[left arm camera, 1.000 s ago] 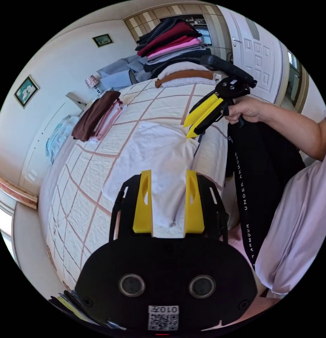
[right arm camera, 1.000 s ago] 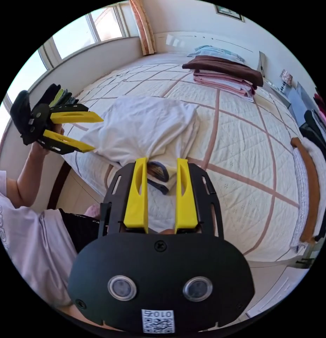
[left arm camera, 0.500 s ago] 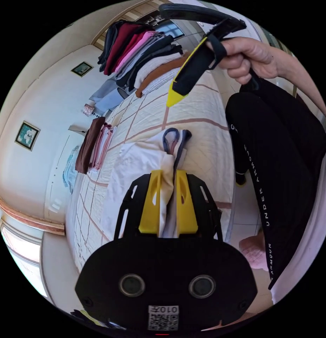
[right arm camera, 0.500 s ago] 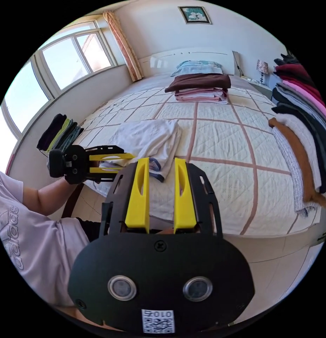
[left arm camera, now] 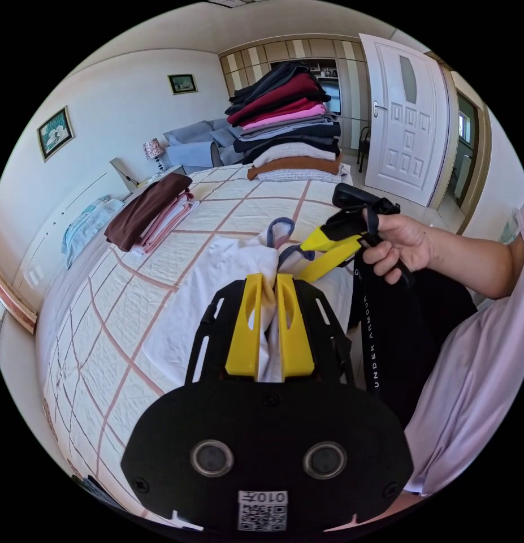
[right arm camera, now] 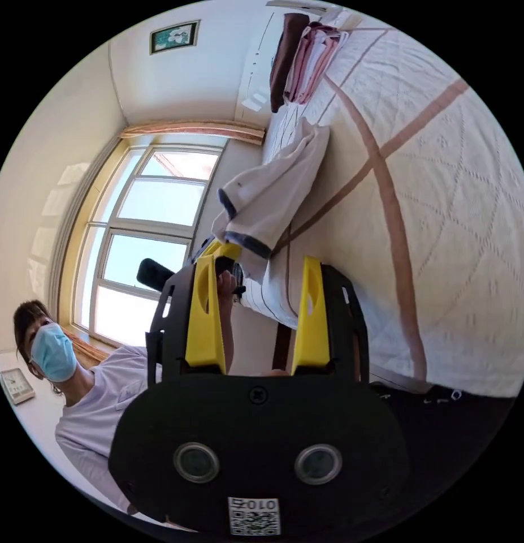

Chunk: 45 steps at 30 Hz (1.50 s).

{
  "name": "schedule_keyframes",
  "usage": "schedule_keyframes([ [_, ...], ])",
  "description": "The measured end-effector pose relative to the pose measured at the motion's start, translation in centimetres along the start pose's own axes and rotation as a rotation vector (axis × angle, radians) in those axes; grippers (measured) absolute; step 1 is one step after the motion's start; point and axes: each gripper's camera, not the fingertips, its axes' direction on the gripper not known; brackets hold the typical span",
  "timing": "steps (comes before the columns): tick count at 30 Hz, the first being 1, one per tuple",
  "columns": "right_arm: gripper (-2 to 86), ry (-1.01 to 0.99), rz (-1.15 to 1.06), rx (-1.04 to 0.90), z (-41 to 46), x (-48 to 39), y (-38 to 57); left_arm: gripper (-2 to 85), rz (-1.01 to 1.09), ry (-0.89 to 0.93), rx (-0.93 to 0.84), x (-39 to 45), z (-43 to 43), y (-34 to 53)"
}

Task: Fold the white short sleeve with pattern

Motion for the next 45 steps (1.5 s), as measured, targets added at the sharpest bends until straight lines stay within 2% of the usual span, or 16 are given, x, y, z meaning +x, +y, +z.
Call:
schedule_keyframes([
  [4, 19.2, -0.045, 0.022, -0.026, -2.0, 1.5, -4.0, 4.9, 0.016, -0.011, 0.0, 0.1, -0.4, 0.4],
  [9, 18.7, 0.138, 0.035, -0.188, -1.2, 1.7, -7.0, 5.6, 0.086, -0.097, -0.044, 1.3, -0.2, -0.2],
  [14, 12.5, 0.226, 0.088, -0.153, -2.9, 2.8, -7.6, 7.1, 0.201, -0.227, -0.112, 3.0, -0.4, 0.0],
  [16, 9.3, 0.237, 0.109, -0.158, -3.6, 3.7, -7.4, 7.7, 0.139, -0.179, -0.075, 2.1, -2.1, 0.7],
  [19, 8.7, 0.221, 0.117, -0.159, -3.8, 4.7, -7.5, 8.6, -0.105, -0.022, -0.029, -1.8, -5.9, 3.4],
  [23, 10.8, 0.216, 0.08, -0.179, -3.8, 5.2, -7.8, 9.7, -0.601, 0.005, 0.015, -9.9, -10.7, 12.2],
  [24, 11.4, 0.231, 0.074, -0.193, -3.7, 5.5, -7.9, 10.0, -0.741, 0.064, 0.059, -12.3, -11.3, 15.2],
  [26, 11.6, 0.22, 0.077, -0.198, -3.9, 6.0, -8.1, 10.2, -0.858, 0.173, 0.077, -15.3, -10.9, 18.3],
  [34, 7.2, 0.33, 0.027, -0.235, -3.5, 5.8, -9.1, 11.8, -1.001, 0.411, 0.057, -22.4, -7.4, 20.6],
  [40, 5.5, 0.339, -0.082, -0.232, -4.6, 3.9, -8.6, 12.9, -1.162, 0.609, 0.156, -26.2, -8.6, 23.7],
  [43, 5.9, 0.198, -0.083, -0.18, -5.7, 3.6, -8.4, 13.7, -1.227, 0.698, 0.19, -26.5, -9.1, 25.0],
  [45, 6.1, 0.172, -0.087, -0.172, -6.0, 3.3, -8.5, 14.1, -1.266, 0.744, 0.197, -26.8, -9.0, 26.1],
])
